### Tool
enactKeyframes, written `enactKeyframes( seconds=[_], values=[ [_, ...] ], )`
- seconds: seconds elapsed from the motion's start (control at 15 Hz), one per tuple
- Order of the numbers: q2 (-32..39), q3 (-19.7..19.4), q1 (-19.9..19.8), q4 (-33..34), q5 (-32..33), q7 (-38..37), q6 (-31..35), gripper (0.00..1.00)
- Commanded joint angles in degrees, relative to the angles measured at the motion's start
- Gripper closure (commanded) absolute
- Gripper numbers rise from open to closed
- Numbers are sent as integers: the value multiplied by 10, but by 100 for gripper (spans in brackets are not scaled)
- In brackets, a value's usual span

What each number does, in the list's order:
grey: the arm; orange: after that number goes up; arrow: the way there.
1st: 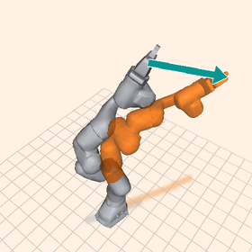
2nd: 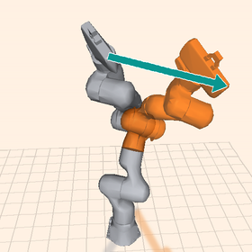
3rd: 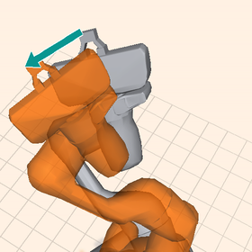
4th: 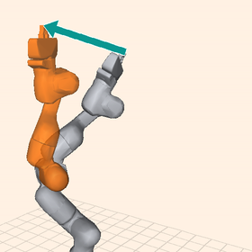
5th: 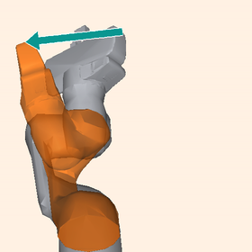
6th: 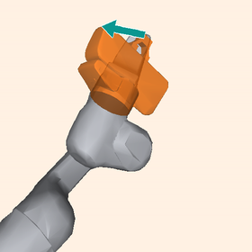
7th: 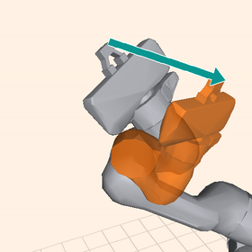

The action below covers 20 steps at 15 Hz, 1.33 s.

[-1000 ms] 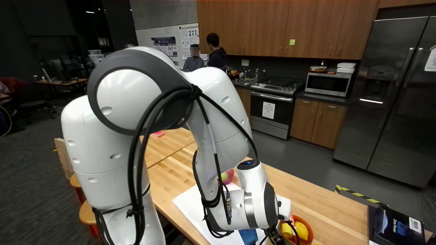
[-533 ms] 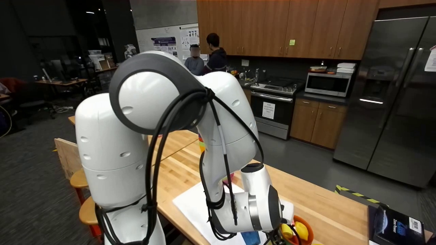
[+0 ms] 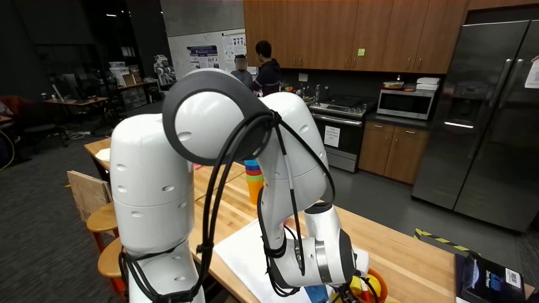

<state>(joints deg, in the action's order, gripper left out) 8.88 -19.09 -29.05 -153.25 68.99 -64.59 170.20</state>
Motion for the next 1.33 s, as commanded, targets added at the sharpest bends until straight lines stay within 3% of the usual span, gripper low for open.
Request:
enactKeyframes(
  seconds=[0.0, 0.13, 0.33, 0.4, 0.53, 0.8, 0.93, 1.07, 1.13, 1.27],
  values=[
    [27, 11, 3, 23, -27, 3, 3, 46],
    [34, 20, 2, 34, -49, 12, -1, 62],
    [41, 48, -4, 41, -118, 58, -19, 63],
    [34, 81, -20, 22, -195, 127, -37, 63],
    [-4, 115, -29, 10, -290, 225, -79, 63],
    [-41, 250, -99, -26, -457, 410, -150, 63],
    [-59, 295, -119, -26, -531, 498, -206, 63],
    [-86, 294, -112, -16, -592, 577, -272, 63],
    [-101, 215, -30, -12, -617, 607, -302, 63],
    [-126, 172, 1, -6, -614, 630, -349, 63]
  ],
)
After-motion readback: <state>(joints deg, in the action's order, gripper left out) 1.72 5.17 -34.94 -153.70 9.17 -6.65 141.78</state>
